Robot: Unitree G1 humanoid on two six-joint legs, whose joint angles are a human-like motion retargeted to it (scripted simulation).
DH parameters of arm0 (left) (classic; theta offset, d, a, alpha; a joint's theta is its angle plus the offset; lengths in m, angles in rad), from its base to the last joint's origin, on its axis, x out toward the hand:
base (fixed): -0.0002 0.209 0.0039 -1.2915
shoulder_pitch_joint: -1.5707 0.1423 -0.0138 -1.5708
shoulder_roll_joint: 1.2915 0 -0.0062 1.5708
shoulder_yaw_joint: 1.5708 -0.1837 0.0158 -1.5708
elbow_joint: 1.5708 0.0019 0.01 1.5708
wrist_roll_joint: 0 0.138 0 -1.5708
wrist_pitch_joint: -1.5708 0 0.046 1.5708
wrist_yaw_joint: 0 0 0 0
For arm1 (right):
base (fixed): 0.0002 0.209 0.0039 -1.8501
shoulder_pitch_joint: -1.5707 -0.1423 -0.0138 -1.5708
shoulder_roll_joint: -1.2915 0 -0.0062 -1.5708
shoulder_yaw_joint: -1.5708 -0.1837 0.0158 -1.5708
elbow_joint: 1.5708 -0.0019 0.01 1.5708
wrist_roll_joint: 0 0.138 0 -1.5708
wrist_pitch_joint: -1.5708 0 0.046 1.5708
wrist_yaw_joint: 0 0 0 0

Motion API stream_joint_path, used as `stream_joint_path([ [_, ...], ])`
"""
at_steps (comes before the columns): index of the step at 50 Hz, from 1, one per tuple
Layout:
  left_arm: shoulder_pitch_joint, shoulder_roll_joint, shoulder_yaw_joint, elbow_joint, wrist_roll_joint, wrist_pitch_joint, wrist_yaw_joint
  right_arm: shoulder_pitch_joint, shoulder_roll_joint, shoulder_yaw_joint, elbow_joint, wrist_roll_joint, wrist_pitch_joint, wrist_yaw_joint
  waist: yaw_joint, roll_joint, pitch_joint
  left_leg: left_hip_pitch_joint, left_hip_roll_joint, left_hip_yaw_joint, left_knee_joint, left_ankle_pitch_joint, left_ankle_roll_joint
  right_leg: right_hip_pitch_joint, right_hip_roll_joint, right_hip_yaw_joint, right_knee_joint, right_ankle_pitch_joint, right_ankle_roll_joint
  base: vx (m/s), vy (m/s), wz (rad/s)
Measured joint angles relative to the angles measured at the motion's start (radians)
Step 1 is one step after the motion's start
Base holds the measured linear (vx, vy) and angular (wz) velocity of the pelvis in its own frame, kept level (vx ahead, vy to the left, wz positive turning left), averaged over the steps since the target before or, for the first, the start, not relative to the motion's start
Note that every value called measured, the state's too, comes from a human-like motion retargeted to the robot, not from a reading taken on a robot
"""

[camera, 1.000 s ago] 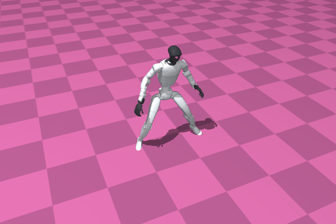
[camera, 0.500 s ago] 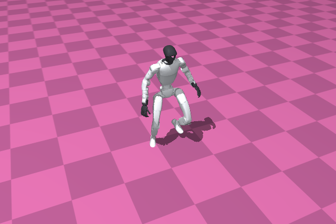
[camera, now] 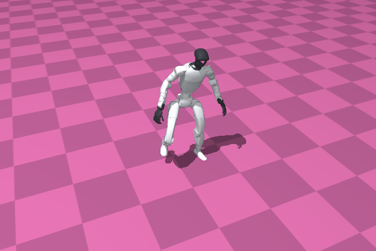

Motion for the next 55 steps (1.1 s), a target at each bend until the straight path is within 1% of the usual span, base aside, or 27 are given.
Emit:
stream_joint_path([
  [3,-0.002,0.024,0.022,-0.034,-0.062,-0.004,0.034,0.012,-0.001,-0.008,0.001,-0.02,0.0,-0.019,-0.004,0.032,-0.008,-0.006,0.06,-0.012,-0.032,0.024,-0.023,-0.081,-0.036,0.01,0.17,-0.064,-0.029,-0.01,-0.2,-0.1],
  [5,-0.006,0.038,0.032,-0.049,-0.093,-0.006,0.051,0.019,0.001,-0.009,0.008,-0.037,0.002,-0.029,-0.009,0.051,-0.014,-0.014,0.098,-0.025,-0.045,0.037,-0.038,-0.115,-0.064,0.014,0.229,-0.092,-0.044,0.0,-0.24,-0.01],
  [7,-0.009,0.05,0.04,-0.055,-0.111,-0.008,0.061,0.024,0.004,-0.008,0.019,-0.053,0.004,-0.034,-0.016,0.066,-0.019,-0.017,0.13,-0.037,-0.062,0.051,-0.055,-0.125,-0.086,0.023,0.223,-0.101,-0.047,0.02,-0.28,0.07],
  [9,-0.011,0.058,0.047,-0.057,-0.126,-0.011,0.068,0.028,0.008,-0.007,0.033,-0.062,0.007,-0.034,-0.023,0.077,-0.02,-0.009,0.157,-0.046,-0.088,0.067,-0.074,-0.112,-0.094,0.04,0.161,-0.094,-0.036,0.04,-0.31,0.12],
  [12,-0.008,0.064,0.054,-0.063,-0.151,-0.019,0.075,0.037,0.013,-0.007,0.051,-0.06,0.013,-0.03,-0.031,0.08,-0.017,0.006,0.184,-0.057,-0.112,0.082,-0.099,-0.056,-0.11,0.064,-0.009,-0.064,-0.006,0.06,-0.35,0.16],
  [15,-0.006,0.068,0.054,-0.076,-0.187,-0.028,0.085,0.046,0.014,-0.014,0.066,-0.043,0.022,-0.026,-0.037,0.071,-0.002,-0.002,0.197,-0.079,-0.077,0.072,-0.113,0.04,-0.137,0.068,-0.244,-0.019,0.03,0.07,-0.41,0.23],
  [18,-0.013,0.071,0.04,-0.081,-0.223,-0.04,0.106,0.053,0.01,-0.021,0.08,-0.028,0.034,-0.027,-0.038,0.046,0.022,-0.037,0.195,-0.113,0.023,0.033,-0.13,0.166,-0.167,0.045,-0.519,0.024,0.091,0.07,-0.49,0.24],
  [20,-0.023,0.071,0.029,-0.072,-0.24,-0.048,0.121,0.053,0.007,-0.021,0.092,-0.029,0.043,-0.031,-0.031,0.023,0.032,-0.063,0.192,-0.127,0.093,0.004,-0.148,0.251,-0.2,-0.021,-0.708,0.052,0.136,0.07,-0.57,0.08],
  [22,-0.035,0.066,0.025,-0.048,-0.226,-0.052,0.131,0.043,0.005,-0.012,0.107,-0.037,0.048,-0.039,-0.024,-0.004,0.042,-0.076,0.186,-0.133,0.141,-0.009,-0.159,0.336,-0.218,-0.084,-0.899,0.158,0.168,0.07,-0.63,0.0],
  [23,-0.037,0.06,0.029,-0.034,-0.205,-0.052,0.132,0.038,0.004,-0.005,0.113,-0.043,0.049,-0.044,-0.022,-0.018,0.047,-0.075,0.18,-0.133,0.155,-0.009,-0.159,0.365,-0.221,-0.085,-0.974,0.242,0.175,0.07,-0.66,-0.07],
  [24,-0.033,0.05,0.039,-0.019,-0.181,-0.049,0.13,0.033,0.002,0.001,0.116,-0.054,0.049,-0.049,-0.019,-0.025,0.053,-0.065,0.182,-0.132,0.158,-0.001,-0.155,0.371,-0.221,-0.067,-1.0,0.313,0.175,0.07,-0.66,-0.16],
  [25,-0.028,0.039,0.052,-0.005,-0.154,-0.045,0.127,0.027,0.001,0.008,0.118,-0.066,0.047,-0.053,-0.016,-0.028,0.061,-0.051,0.187,-0.13,0.156,0.011,-0.149,0.366,-0.219,-0.038,-0.999,0.377,0.173,0.08,-0.66,-0.35],
  [26,-0.015,0.024,0.07,0.007,-0.132,-0.039,0.119,0.023,-0.002,0.012,0.113,-0.087,0.044,-0.058,-0.01,-0.017,0.066,-0.029,0.207,-0.124,0.141,0.037,-0.145,0.33,-0.207,-0.01,-0.929,0.378,0.173,0.08,-0.66,-0.51],
  [27,-0.001,0.008,0.087,0.019,-0.108,-0.035,0.111,0.018,-0.005,0.015,0.107,-0.107,0.041,-0.065,-0.004,-0.006,0.07,-0.007,0.229,-0.116,0.122,0.068,-0.144,0.298,-0.193,0.011,-0.863,0.369,0.179,0.1,-0.67,-0.68],
  [29,0.027,-0.028,0.12,0.046,-0.056,-0.033,0.097,0.002,-0.014,0.021,0.087,-0.14,0.029,-0.089,0.004,0.021,0.069,0.046,0.281,-0.084,0.058,0.163,-0.16,0.267,-0.15,0.017,-0.786,0.316,0.2,0.12,-0.68,-0.76],
  [30,0.04,-0.047,0.133,0.061,-0.029,-0.032,0.092,-0.007,-0.021,0.025,0.075,-0.147,0.021,-0.104,0.007,0.035,0.067,0.076,0.307,-0.064,0.015,0.22,-0.173,0.27,-0.123,0.01,-0.778,0.292,0.204,0.14,-0.67,-0.71],
  [32,0.064,-0.079,0.142,0.088,0.007,-0.031,0.086,-0.02,-0.034,0.025,0.042,-0.14,0.009,-0.125,0.007,0.047,0.058,0.126,0.321,-0.039,-0.049,0.293,-0.188,0.287,-0.082,0.003,-0.799,0.273,0.19,0.14,-0.62,-0.6],
  [33,0.075,-0.093,0.144,0.097,0.019,-0.031,0.083,-0.026,-0.041,0.022,0.023,-0.132,0.005,-0.128,0.007,0.048,0.055,0.142,0.311,-0.035,-0.058,0.297,-0.185,0.295,-0.068,0.006,-0.813,0.274,0.183,0.13,-0.56,-0.51],
  [35,0.094,-0.113,0.14,0.104,0.041,-0.029,0.079,-0.028,-0.061,0.011,-0.025,-0.108,0.002,-0.121,0.008,0.035,0.054,0.134,0.255,-0.038,0.03,0.23,-0.159,0.319,-0.061,0.019,-0.854,0.287,0.179,0.13,-0.49,-0.36],
  [38,0.124,-0.112,0.127,0.064,0.099,-0.029,0.074,-0.004,-0.107,-0.018,-0.118,-0.059,-0.003,-0.084,0.004,-0.004,0.055,0.009,0.155,0.015,0.42,0.055,-0.092,0.366,-0.096,0.024,-0.926,0.303,0.177,0.1,-0.37,0.07],
  [41,0.163,-0.086,0.128,-0.03,0.152,-0.044,0.063,0.04,-0.163,-0.053,-0.207,-0.024,-0.007,-0.032,0.002,-0.02,0.034,-0.142,0.085,0.074,0.837,-0.082,-0.03,0.385,-0.119,0.002,-0.976,0.319,0.169,0.07,-0.29,0.42],
  [44,0.207,-0.055,0.151,-0.146,0.138,-0.068,0.051,0.08,-0.206,-0.089,-0.252,0.002,-0.003,0.009,0.009,-0.024,0.004,-0.29,0.007,0.093,1.196,-0.185,-0.007,0.387,-0.121,-0.027,-1.006,0.327,0.159,0.06,-0.26,0.45],
  [47,0.235,-0.032,0.183,-0.239,0.059,-0.084,0.04,0.087,-0.217,-0.113,-0.228,0.021,0.015,0.018,0.022,-0.036,-0.019,-0.42,-0.051,0.118,1.462,-0.25,0.001,0.379,-0.115,-0.054,-1.019,0.326,0.148,0.04,-0.26,0.4],
  [49,0.24,-0.021,0.199,-0.276,0.003,-0.084,0.034,0.072,-0.207,-0.115,-0.182,0.024,0.033,0.012,0.035,-0.051,-0.027,-0.488,-0.078,0.135,1.571,-0.278,0.013,0.37,-0.109,-0.068,-1.02,0.322,0.143,0.02,-0.24,0.27],
  [51,0.238,-0.013,0.207,-0.293,-0.034,-0.079,0.031,0.048,-0.192,-0.105,-0.132,0.017,0.049,0.006,0.05,-0.068,-0.03,-0.539,-0.1,0.143,1.626,-0.298,0.032,0.363,-0.099,-0.077,-1.016,0.316,0.139,0.02,-0.22,0.14],
  [53,0.232,-0.008,0.206,-0.294,-0.042,-0.073,0.028,0.023,-0.178,-0.084,-0.094,0.002,0.058,0.004,0.064,-0.081,-0.03,-0.574,-0.12,0.138,1.623,-0.302,0.048,0.36,-0.085,-0.086,-1.013,0.31,0.135,0.03,-0.19,0.04],
  [55,0.23,-0.006,0.2,-0.286,-0.021,-0.068,0.022,0.004,-0.171,-0.056,-0.079,-0.016,0.058,0.008,0.074,-0.089,-0.031,-0.59,-0.146,0.117,1.564,-0.289,0.052,0.363,-0.065,-0.095,-1.015,0.305,0.134,0.04,-0.15,-0.05],
])
